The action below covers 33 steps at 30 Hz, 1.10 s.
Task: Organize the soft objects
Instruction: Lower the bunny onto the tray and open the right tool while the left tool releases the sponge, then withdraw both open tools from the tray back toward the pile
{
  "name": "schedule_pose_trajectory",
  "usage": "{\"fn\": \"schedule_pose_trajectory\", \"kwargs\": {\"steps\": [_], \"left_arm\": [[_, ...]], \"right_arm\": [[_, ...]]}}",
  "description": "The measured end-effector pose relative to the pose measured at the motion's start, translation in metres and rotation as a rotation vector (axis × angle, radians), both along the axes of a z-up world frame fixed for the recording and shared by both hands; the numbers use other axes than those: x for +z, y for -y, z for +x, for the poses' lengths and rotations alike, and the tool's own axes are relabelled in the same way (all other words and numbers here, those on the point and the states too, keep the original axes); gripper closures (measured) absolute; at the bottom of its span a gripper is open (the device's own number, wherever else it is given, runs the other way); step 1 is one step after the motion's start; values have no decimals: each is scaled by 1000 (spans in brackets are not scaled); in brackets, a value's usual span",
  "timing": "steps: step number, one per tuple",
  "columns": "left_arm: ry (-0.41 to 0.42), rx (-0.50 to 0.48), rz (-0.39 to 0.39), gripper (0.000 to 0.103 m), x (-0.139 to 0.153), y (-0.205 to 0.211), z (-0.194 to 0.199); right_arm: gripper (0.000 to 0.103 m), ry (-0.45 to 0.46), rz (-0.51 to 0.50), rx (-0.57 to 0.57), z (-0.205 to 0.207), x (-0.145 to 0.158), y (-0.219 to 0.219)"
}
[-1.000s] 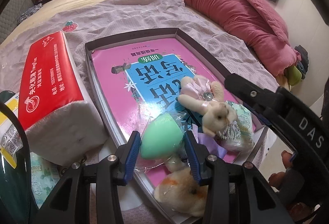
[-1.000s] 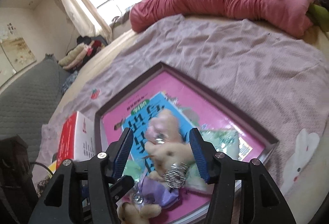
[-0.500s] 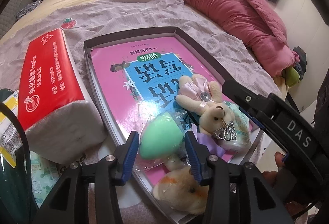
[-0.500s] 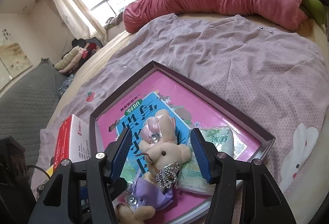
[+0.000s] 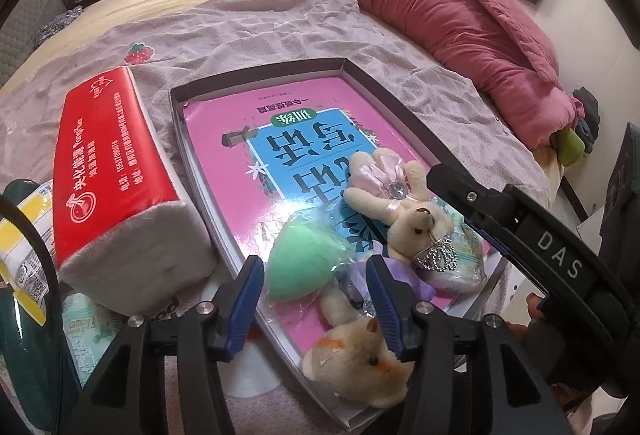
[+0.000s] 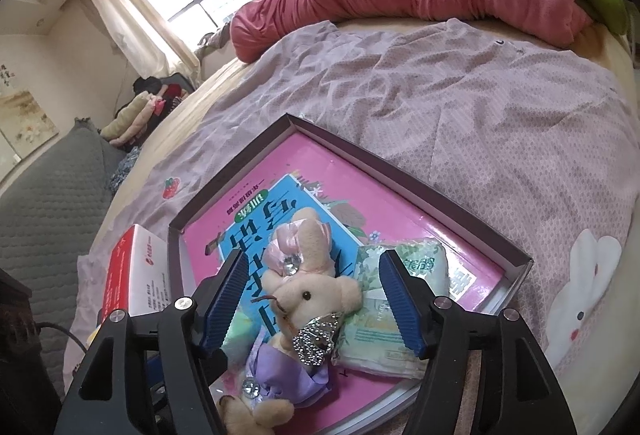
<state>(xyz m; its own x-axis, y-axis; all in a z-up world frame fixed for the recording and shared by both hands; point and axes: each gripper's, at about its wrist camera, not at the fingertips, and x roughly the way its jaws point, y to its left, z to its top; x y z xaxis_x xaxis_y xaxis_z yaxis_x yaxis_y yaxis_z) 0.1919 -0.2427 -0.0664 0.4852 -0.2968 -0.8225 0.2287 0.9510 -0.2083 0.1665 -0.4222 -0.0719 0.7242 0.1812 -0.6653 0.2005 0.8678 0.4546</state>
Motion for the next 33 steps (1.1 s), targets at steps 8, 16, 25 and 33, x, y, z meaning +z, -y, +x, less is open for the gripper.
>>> {"fn": "schedule_pose_trajectory", "kwargs": {"steps": [8, 16, 25, 33], "left_arm": [[10, 9, 11, 47, 4, -2, -4], [23, 31, 29, 41, 15, -5, -12], [36, 71, 42, 41, 27, -16, -22], [52, 56, 49, 41, 37, -22, -42]], "right_arm": [[33, 1, 2, -5, 0, 0, 1], [33, 12, 4, -26, -4, 1, 5], [29, 28, 5, -37, -7, 4, 7], [28, 66, 12, -62, -17, 11, 11]]}}
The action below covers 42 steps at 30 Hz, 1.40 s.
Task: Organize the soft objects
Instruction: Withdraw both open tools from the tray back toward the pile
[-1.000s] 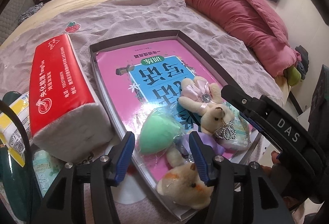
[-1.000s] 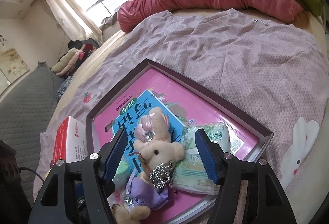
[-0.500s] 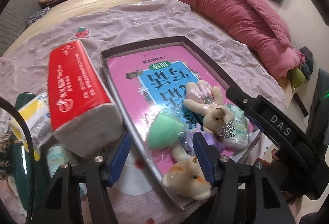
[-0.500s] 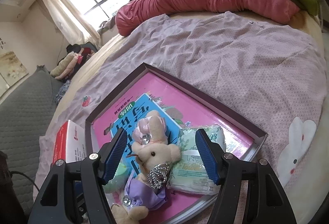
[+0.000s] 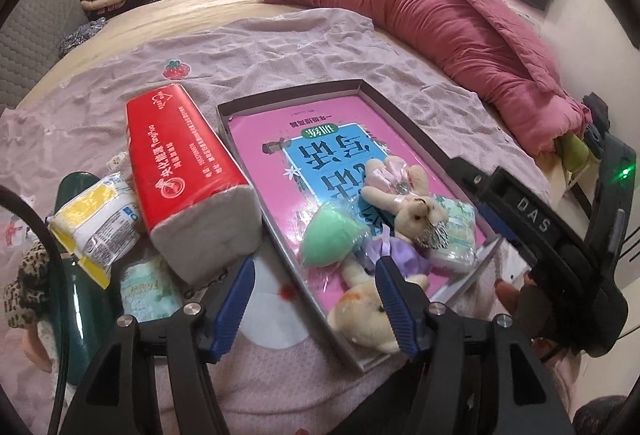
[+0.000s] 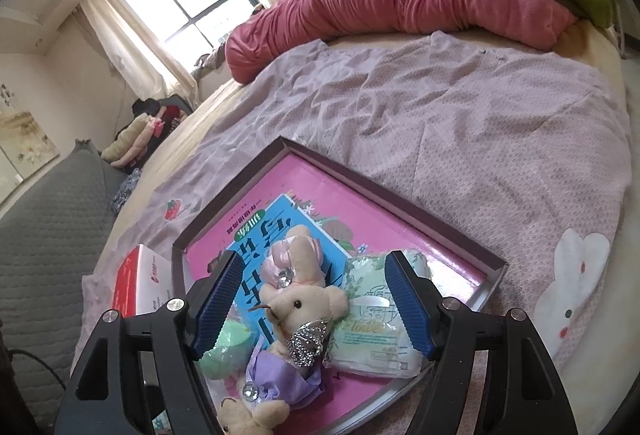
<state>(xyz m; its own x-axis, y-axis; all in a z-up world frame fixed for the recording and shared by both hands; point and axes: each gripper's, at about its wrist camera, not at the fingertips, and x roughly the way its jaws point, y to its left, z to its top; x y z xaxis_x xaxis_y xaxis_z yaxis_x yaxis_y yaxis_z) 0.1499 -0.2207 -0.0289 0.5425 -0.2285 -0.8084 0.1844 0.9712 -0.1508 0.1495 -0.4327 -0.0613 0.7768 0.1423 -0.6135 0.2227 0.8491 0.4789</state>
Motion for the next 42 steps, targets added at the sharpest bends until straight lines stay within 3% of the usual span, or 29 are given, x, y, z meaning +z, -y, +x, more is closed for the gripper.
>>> {"fn": "schedule_pose_trajectory", "kwargs": {"steps": [7, 26, 42], "left_arm": [[16, 5, -5, 41, 11, -11, -20], [72, 126, -40, 41, 43, -85, -62], [124, 283, -44, 41, 65, -177, -103]], "right_arm": [[28, 168, -101, -8, -34, 35, -13], [25, 189, -261, 84, -60, 66, -55], [25, 256, -266, 237, -85, 103, -110]]}}
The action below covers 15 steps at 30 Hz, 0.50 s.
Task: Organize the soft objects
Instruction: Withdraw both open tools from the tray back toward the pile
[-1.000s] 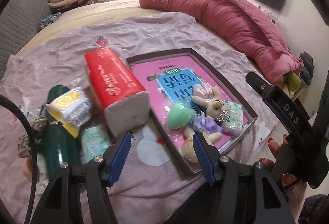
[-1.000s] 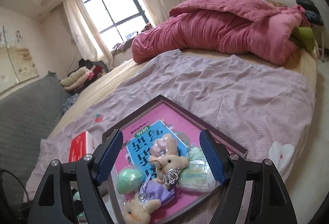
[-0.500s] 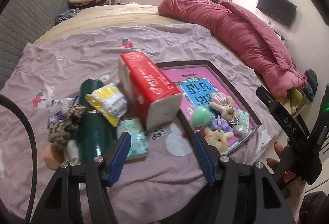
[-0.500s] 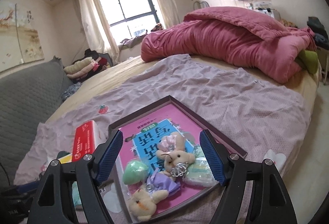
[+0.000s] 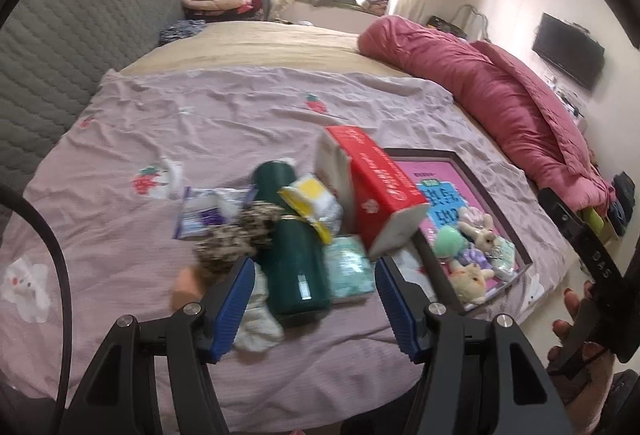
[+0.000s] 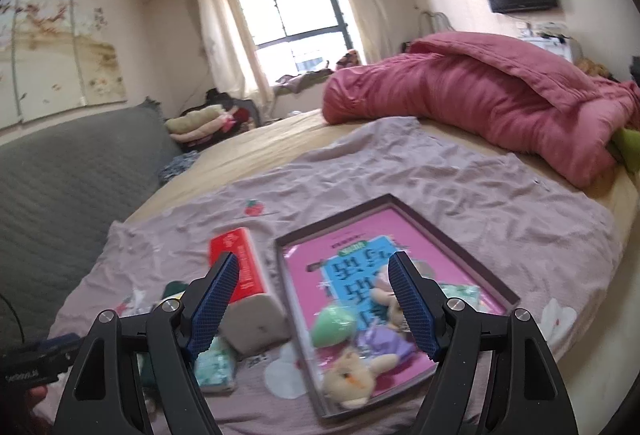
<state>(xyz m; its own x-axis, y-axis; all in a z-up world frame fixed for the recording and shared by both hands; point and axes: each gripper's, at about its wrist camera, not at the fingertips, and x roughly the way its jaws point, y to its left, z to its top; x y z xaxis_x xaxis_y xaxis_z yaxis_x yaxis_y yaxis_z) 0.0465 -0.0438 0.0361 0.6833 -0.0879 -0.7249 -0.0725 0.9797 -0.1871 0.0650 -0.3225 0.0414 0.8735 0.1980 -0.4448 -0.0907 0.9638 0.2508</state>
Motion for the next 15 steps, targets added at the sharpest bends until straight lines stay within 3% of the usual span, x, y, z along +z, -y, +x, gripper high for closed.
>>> {"fn": "schedule_pose_trajectory", "kwargs": {"steps": [15], "left_arm": [[-33, 122, -20, 41, -11, -70, -31]], "right_arm": [[25, 4, -46, 187, -21, 13, -69]]}}
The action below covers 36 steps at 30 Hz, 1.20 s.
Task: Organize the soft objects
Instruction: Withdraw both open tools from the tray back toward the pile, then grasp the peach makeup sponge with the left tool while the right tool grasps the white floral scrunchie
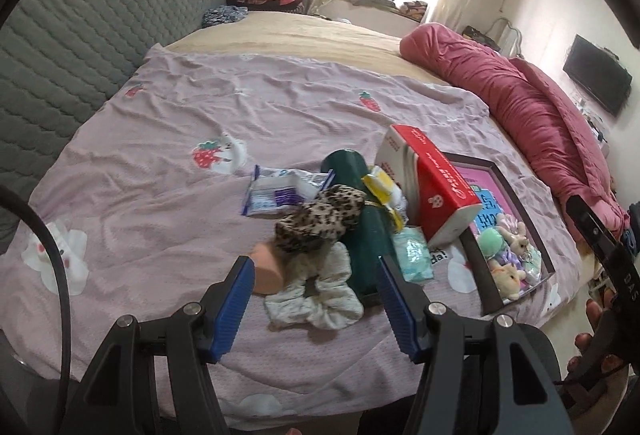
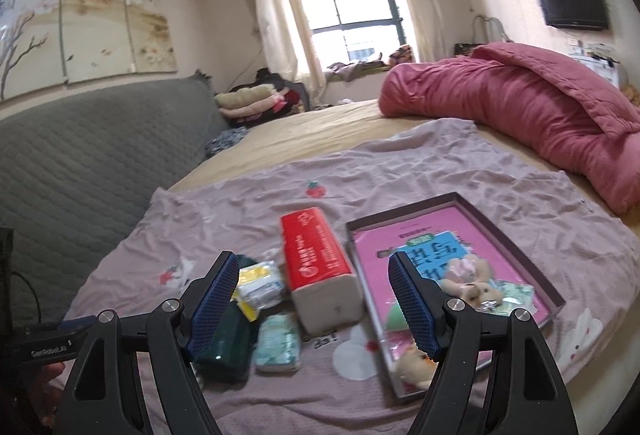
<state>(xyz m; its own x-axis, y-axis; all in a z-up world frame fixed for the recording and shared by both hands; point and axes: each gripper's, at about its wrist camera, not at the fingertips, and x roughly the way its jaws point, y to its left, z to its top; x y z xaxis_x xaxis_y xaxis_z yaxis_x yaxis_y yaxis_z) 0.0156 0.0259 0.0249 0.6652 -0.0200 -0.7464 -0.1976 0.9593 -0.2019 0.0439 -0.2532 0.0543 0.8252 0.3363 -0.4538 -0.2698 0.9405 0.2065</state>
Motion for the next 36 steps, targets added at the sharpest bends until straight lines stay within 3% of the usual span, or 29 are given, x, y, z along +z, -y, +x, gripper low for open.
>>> {"fn": "schedule_pose_trajectory", "kwargs": {"steps": [14, 22, 29, 36], "left_arm": [[-43, 47, -38, 41, -24, -28, -2], [-89, 44, -68, 41, -47, -33, 4], [-115, 57, -109, 41, -60, -42, 7], [-143, 56, -124, 41, -72, -50, 23]], "right_arm": [[25, -31, -80, 171, -11, -12, -56], [25, -153, -104, 329, -10, -40, -90], [25, -279, -71, 384, -5, -63, -107], [25, -335, -105, 430, -10, -81, -128]]}}
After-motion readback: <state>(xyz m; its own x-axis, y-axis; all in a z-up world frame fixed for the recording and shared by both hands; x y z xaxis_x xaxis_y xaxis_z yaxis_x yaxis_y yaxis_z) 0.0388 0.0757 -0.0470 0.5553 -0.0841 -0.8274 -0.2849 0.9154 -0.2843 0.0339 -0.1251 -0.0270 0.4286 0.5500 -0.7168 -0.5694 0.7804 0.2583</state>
